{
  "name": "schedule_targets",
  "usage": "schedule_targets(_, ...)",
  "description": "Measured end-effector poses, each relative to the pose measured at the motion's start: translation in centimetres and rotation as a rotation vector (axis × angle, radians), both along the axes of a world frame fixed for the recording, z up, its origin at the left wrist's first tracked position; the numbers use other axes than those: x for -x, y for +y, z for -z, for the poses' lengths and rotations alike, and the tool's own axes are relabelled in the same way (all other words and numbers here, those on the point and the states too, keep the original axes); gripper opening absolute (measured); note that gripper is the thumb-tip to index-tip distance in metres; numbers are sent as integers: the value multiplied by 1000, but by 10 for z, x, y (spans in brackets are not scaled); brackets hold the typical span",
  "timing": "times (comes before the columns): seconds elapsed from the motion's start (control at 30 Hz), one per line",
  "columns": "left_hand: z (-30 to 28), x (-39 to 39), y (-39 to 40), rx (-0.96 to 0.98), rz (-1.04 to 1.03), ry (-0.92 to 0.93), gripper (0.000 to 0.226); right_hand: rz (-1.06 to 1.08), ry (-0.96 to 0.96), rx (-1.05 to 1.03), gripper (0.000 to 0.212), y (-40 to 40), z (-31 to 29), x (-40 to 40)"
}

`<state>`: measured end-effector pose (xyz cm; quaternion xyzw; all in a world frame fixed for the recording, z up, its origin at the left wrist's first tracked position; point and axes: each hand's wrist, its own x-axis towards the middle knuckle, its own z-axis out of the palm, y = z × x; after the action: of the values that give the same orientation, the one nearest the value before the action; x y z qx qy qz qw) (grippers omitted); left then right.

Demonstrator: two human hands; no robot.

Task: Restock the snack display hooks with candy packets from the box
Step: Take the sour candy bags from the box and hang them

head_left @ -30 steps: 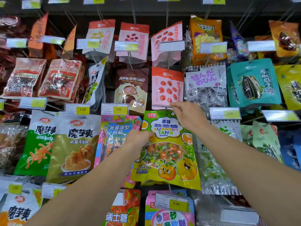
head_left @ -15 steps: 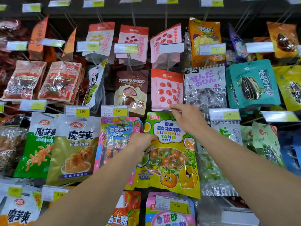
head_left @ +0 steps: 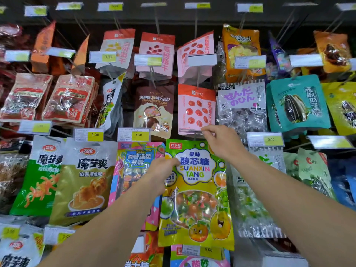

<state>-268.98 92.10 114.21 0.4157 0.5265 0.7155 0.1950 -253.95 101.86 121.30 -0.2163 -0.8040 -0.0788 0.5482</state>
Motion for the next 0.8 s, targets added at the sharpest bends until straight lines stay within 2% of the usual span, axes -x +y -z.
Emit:
schedule_targets(0.1, -2, 1, 2, -6, -19, -35, 64, 13, 3, -20, 28, 1, -1, 1)
schedule_targets(0.2, 3, 6, 6, 10, -49, -4, 86, 9, 9, -15, 27, 3, -1, 1)
schedule_targets(0.27, 8, 8, 7, 19, -59, 21, 84, 7, 3, -10, 28, 3, -1, 0)
schedule_targets(0.3, 9, 8, 8, 17, -56, 19, 74, 7, 3, -10, 28, 3, -2, 0)
schedule_targets(0.37, 8, 8, 8, -4, -51, 7, 37, 1, 4, -14, 28, 2, -2, 0)
schedule_targets(0.4, 8, 7, 9, -21, -49, 1, 31, 0, 2, -12, 28, 2, -2, 0)
schedule_targets(0.57, -4, -3, 13, -124, -90, 40, 24, 15, -3, -32, 29, 1, -1, 0)
schedule_targets(0.67, -13, 0, 21, -142, -182, 18, 41, 17, -9, -26, 29, 1, -2, 0)
schedule_targets(0.8, -27, 0, 30, -136, -277, 42, 46, 30, 4, -23, 29, 2, -1, 0)
